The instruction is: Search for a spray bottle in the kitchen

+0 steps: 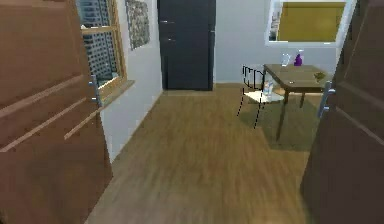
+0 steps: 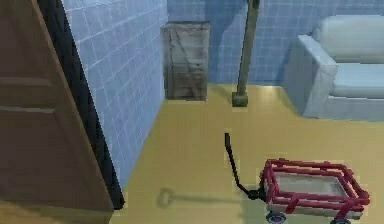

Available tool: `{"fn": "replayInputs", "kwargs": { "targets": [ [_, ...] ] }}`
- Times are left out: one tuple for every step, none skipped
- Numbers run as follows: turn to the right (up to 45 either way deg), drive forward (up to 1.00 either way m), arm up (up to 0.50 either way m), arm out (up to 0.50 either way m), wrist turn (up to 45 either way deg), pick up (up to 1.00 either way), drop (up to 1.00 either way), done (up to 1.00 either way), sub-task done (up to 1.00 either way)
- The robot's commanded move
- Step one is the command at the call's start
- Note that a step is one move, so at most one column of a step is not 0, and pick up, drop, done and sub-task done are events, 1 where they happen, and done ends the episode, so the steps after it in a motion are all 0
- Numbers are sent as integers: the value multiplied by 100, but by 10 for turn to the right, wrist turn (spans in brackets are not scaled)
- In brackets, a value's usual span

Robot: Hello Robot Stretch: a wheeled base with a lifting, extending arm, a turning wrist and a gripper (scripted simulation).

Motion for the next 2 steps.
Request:
{"fn": "replayInputs", "kwargs": {
  "targets": [
    [0,100,0,0,0,0,0,0,0],
    [0,100,0,0,0,0,0,0,0]
  ]
}}
